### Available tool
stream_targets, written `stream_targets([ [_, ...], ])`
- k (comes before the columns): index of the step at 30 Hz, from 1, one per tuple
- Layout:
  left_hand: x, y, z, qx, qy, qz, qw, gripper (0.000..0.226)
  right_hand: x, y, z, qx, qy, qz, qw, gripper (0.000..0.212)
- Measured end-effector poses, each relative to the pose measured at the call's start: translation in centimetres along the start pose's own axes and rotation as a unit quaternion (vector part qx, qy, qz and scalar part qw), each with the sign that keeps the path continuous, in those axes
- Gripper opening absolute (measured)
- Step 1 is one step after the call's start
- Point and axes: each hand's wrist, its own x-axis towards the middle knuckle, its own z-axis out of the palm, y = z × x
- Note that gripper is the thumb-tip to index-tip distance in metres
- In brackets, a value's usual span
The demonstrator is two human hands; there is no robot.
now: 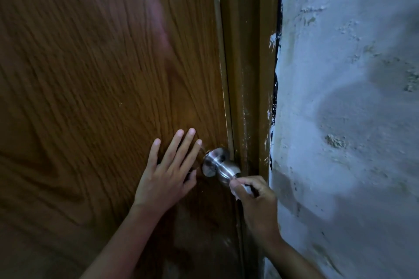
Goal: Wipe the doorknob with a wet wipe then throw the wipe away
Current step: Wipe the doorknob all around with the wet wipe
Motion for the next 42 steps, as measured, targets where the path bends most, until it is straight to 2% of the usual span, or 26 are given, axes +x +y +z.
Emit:
stream_targets([
  [7, 0.0, 0.0, 0.0, -0.009, -0.002, -0.001, 1.000, 0.068, 0.4, 0.1, -0.9, 0.047, 0.044, 0.008, 0.998, 0.016],
  [14, 0.0, 0.1, 0.0, -0.001, 0.004, -0.001, 1.000, 0.067, 0.4, 1.5, -0.2, -0.086, 0.021, -0.116, 0.989, 0.017],
  [20, 0.0, 0.0, 0.0, 0.002, 0.005, 0.003, 1.000, 0.066, 0.6, 0.4, -0.2, -0.086, 0.025, -0.108, 0.990, 0.032],
  [24, 0.0, 0.0, 0.0, 0.008, 0.001, 0.003, 1.000, 0.066, 0.5, 0.8, -0.2, -0.104, -0.012, -0.168, 0.980, 0.007],
  [31, 0.0, 0.1, -0.1, 0.000, -0.003, 0.000, 1.000, 0.067, 0.9, 1.4, -0.4, -0.120, 0.013, -0.155, 0.981, 0.005],
  [35, 0.0, 0.0, 0.0, -0.001, -0.007, 0.000, 1.000, 0.068, 1.0, 1.1, -0.2, -0.113, -0.006, -0.177, 0.978, 0.005],
  [42, -0.1, 0.3, 0.1, -0.005, -0.011, -0.008, 1.000, 0.068, 0.9, 1.1, -0.5, -0.123, 0.005, -0.149, 0.981, 0.004],
])
